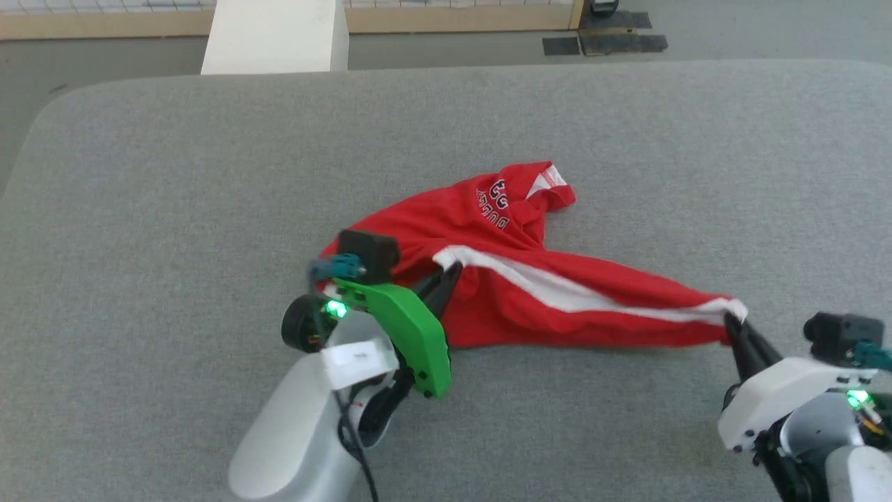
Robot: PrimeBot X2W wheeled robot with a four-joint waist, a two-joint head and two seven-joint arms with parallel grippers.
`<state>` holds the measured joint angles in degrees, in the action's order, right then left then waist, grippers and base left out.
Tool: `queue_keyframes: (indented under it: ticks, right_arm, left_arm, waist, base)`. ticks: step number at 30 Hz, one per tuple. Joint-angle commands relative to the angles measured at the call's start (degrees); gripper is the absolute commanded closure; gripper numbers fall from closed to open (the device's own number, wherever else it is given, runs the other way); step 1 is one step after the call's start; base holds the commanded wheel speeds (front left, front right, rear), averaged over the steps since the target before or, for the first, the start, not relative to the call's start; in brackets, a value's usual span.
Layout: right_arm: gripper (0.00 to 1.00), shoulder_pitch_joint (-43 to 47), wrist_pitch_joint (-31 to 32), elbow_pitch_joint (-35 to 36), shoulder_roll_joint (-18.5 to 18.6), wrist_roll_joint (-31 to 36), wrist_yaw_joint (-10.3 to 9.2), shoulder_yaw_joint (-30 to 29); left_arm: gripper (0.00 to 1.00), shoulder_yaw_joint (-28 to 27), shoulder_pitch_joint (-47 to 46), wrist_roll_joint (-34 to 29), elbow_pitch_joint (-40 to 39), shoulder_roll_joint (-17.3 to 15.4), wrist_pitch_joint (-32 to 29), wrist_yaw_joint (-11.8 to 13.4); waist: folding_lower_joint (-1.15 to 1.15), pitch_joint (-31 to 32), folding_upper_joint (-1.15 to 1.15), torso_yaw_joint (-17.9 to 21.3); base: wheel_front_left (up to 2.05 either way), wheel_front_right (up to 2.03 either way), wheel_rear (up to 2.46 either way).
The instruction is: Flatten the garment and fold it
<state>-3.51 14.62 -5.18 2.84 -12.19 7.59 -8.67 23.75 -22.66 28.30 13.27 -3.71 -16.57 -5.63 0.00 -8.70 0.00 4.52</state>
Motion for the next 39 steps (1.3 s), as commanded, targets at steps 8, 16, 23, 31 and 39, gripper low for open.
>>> queue_keyframes:
  ticks: [8, 16, 23, 31, 39]
  right_arm:
    - [1.00, -9.06, 7.61, 13.79, 0.04, 3.20, -0.10, 3.50]
    - [1.00, -30.94, 14.07, 10.71, 0.37, 2.83, -0.10, 7.99]
    - [1.00, -57.87, 7.92, -5.31, 0.19, 4.83, -0.10, 7.53]
    - [1.00, -71.53, -6.45, -13.13, 0.07, 9.97, -0.10, 4.04]
    - [1.00, -65.12, -11.32, -17.51, 0.05, 9.68, -0.10, 5.70]
  left_arm:
    - [1.00, -6.07, -3.35, 12.55, -12.99, -3.64, -4.38, -1.42]
    - [1.00, -11.91, -19.11, 16.96, -10.77, -4.79, -8.80, 0.50]
    - [1.00, -15.70, -41.54, 9.85, -1.12, -6.42, -0.74, 3.27]
    - [1.00, -18.17, -53.89, 4.64, 5.05, -6.74, 17.76, 1.60]
    - [1.00, -17.19, -45.87, 8.61, 10.87, -6.08, 20.18, -0.87]
  waist:
    - [0.00, 0.68, 0.00, 0.87]
    - [0.00, -6.51, 0.00, 1.29]
    - [0.00, -18.59, 0.00, 2.19]
    - [0.00, -21.36, 0.00, 2.50]
    - [0.00, -19.50, 0.00, 2.28]
  base:
    - [0.00, 0.00, 0.00]
    - [0.00, 0.00, 0.00]
    - [0.00, 0.00, 0.00]
    - [0.00, 0.00, 0.00]
    - [0.00, 0.00, 0.00]
